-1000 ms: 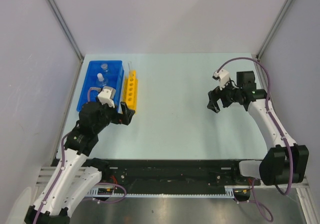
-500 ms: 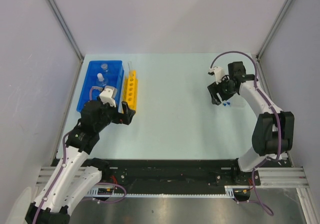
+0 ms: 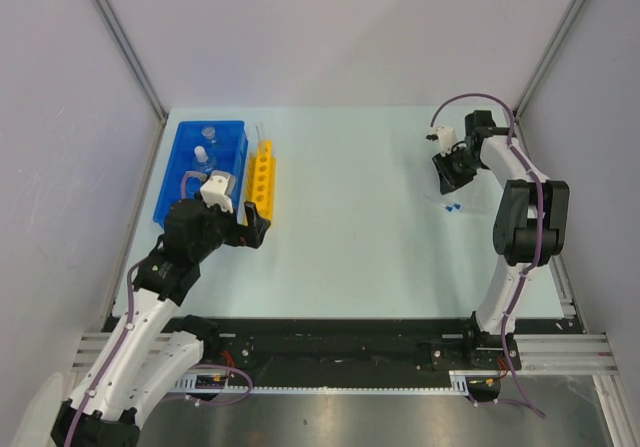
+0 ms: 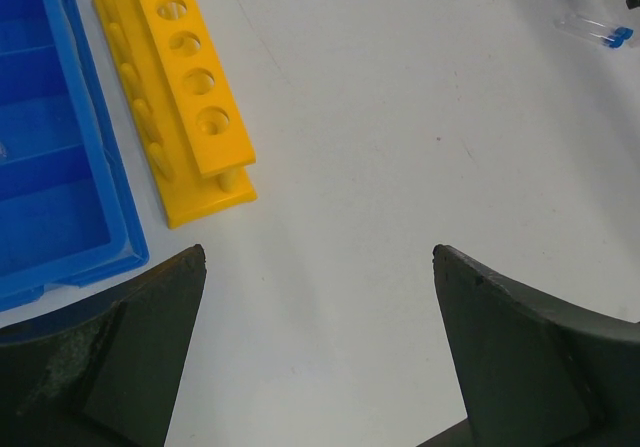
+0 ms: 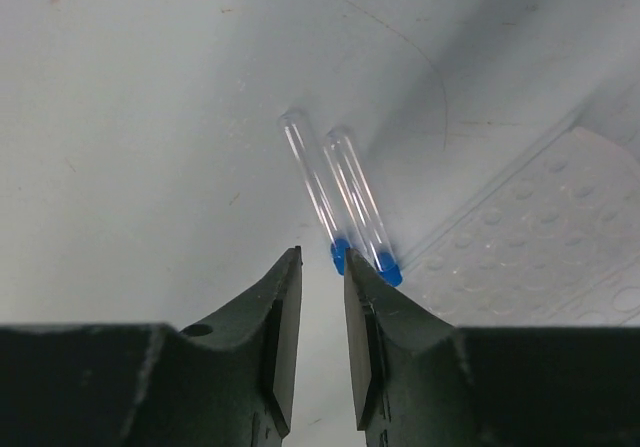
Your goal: Organize the chemistry lab equipment
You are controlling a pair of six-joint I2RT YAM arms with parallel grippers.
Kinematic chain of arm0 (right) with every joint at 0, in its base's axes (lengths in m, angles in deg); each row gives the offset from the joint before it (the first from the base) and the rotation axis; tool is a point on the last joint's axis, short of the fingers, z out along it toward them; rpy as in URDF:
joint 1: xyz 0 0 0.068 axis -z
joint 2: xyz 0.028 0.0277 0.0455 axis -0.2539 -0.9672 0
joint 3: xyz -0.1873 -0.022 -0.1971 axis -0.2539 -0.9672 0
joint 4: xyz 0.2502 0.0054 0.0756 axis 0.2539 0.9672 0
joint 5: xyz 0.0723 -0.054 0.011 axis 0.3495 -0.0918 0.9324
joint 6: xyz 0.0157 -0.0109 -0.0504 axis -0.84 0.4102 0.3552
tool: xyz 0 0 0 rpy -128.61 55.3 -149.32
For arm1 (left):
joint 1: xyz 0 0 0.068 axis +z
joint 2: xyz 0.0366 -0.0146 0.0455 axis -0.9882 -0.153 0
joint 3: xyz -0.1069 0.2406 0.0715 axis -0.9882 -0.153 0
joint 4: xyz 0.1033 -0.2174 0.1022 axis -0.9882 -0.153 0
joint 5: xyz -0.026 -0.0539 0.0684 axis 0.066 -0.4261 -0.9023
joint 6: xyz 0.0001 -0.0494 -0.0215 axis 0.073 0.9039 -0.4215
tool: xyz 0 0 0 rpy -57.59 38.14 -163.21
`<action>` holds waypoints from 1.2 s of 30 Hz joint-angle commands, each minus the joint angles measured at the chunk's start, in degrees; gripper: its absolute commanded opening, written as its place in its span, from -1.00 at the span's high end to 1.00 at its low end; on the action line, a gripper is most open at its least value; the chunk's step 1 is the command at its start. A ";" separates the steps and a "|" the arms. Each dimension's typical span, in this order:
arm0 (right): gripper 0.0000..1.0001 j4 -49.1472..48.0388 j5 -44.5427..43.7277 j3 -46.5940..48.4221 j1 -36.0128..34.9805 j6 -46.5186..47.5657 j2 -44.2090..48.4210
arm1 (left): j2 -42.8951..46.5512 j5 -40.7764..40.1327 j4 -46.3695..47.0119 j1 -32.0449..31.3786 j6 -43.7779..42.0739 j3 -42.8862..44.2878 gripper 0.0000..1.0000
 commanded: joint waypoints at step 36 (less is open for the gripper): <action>0.39 1.97 -6.29 6.61 -0.93 0.62 -9.08 | -0.24 1.04 1.22 0.42 -2.62 1.21 -0.99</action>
